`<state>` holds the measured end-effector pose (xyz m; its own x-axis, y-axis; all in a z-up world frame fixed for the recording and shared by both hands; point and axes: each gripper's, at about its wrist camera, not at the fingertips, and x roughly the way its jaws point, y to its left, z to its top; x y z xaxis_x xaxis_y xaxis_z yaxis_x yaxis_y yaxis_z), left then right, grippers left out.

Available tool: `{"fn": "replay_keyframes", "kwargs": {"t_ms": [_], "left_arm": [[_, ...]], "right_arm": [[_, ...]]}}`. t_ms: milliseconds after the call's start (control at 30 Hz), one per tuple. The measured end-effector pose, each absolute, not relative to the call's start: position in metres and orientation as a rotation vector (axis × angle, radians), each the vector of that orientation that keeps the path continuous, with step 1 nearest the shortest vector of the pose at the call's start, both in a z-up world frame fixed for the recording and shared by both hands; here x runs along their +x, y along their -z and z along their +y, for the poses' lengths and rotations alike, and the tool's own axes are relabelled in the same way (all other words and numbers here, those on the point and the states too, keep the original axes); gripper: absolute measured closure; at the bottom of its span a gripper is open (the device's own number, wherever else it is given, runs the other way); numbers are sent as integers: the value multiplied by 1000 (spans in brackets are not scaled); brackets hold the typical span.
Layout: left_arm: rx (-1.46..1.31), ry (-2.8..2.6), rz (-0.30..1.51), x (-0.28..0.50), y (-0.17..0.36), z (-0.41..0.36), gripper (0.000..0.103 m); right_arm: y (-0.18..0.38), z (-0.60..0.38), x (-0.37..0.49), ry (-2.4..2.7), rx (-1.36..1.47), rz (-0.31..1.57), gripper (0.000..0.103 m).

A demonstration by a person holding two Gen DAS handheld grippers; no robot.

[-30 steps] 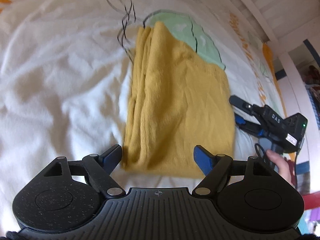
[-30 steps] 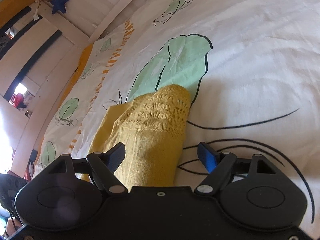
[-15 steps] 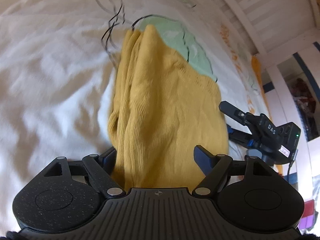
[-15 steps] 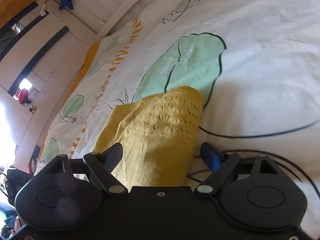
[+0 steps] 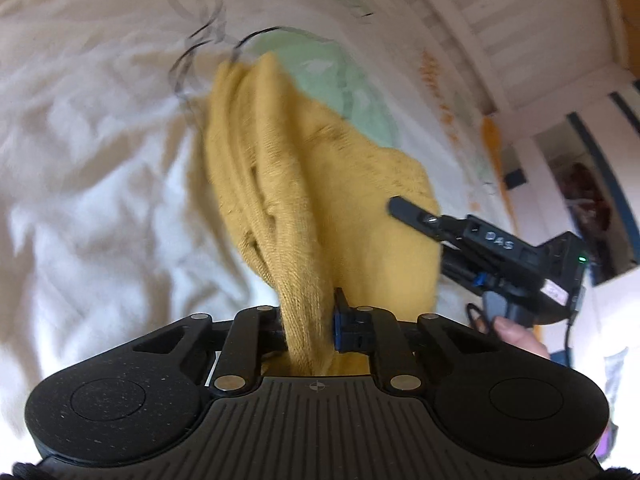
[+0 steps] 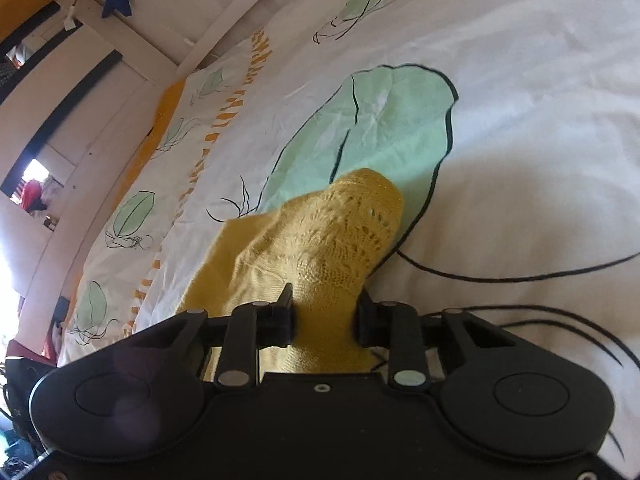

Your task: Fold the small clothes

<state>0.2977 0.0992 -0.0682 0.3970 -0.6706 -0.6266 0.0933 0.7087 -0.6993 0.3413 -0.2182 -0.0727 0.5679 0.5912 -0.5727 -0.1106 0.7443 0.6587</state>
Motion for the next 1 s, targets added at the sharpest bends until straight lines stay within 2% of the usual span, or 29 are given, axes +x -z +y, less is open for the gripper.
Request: {"fn": "replay_keyframes", "kwargs": {"t_ms": [233, 533, 800, 1000], "left_arm": [[-684, 621, 1082, 247, 47, 79, 89], [-616, 720, 1084, 149, 25, 59, 89], [-431, 534, 1178, 87, 67, 57, 87], [-378, 478, 1129, 78, 69, 60, 84]], "right_arm": [[30, -225, 288, -445, 582, 923, 65], [14, -251, 189, -415, 571, 995, 65], [30, -270, 137, -232, 515, 989, 60], [27, -284, 117, -134, 482, 904, 60]]}}
